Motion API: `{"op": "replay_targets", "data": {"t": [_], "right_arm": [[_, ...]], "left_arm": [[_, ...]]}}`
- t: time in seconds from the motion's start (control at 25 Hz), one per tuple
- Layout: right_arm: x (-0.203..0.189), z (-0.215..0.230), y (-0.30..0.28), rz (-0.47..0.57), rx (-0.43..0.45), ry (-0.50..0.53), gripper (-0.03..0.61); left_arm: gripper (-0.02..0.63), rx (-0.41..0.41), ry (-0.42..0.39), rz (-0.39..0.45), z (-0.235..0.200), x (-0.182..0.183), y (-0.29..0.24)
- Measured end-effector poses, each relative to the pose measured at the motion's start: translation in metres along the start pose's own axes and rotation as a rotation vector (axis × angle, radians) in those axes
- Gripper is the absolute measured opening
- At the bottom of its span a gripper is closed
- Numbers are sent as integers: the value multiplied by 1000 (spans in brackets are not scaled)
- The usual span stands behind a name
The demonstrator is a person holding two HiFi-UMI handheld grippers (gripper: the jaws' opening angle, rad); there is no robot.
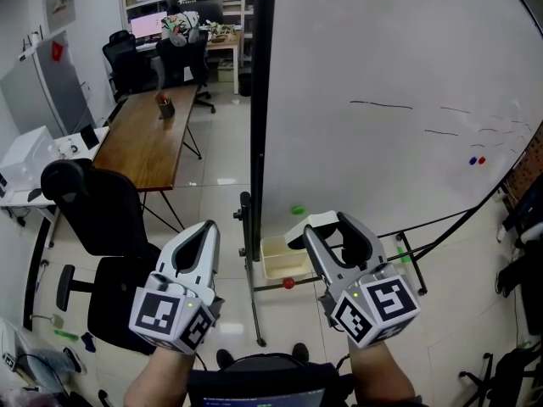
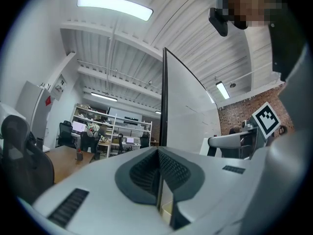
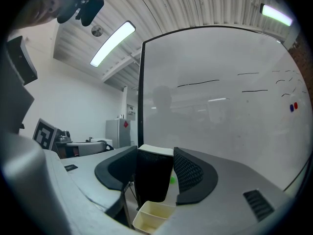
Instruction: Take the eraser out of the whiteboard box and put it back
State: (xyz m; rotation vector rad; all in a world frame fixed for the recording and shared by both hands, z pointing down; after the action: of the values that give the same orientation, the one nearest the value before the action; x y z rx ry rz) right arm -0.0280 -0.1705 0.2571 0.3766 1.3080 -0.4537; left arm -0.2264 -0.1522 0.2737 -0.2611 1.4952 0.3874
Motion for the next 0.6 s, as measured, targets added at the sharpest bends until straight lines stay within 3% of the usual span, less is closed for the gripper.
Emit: {"op": "replay_targets", "data": {"t": [0.32,0.6], "right_arm": [[-17,6,-3,-28,-12,-4,258],[-68,18,-10,-106,-27,-18,258]], "left_arm": [[35,2,23,-40,3,-21,-1],[35,13,46,-121,12,-69,-3]]}}
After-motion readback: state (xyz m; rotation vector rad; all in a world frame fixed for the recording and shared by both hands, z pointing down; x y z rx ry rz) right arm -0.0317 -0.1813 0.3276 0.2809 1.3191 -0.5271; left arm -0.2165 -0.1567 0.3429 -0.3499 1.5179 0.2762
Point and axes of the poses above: the fingertips, and each gripper's own axes: y backward along the fingers, z to its right, x out of its top, the point moved 3 cm from there along y, backward along the fingers, and after that the axes turned 9 degrees about -y, right-handed, at the moved point
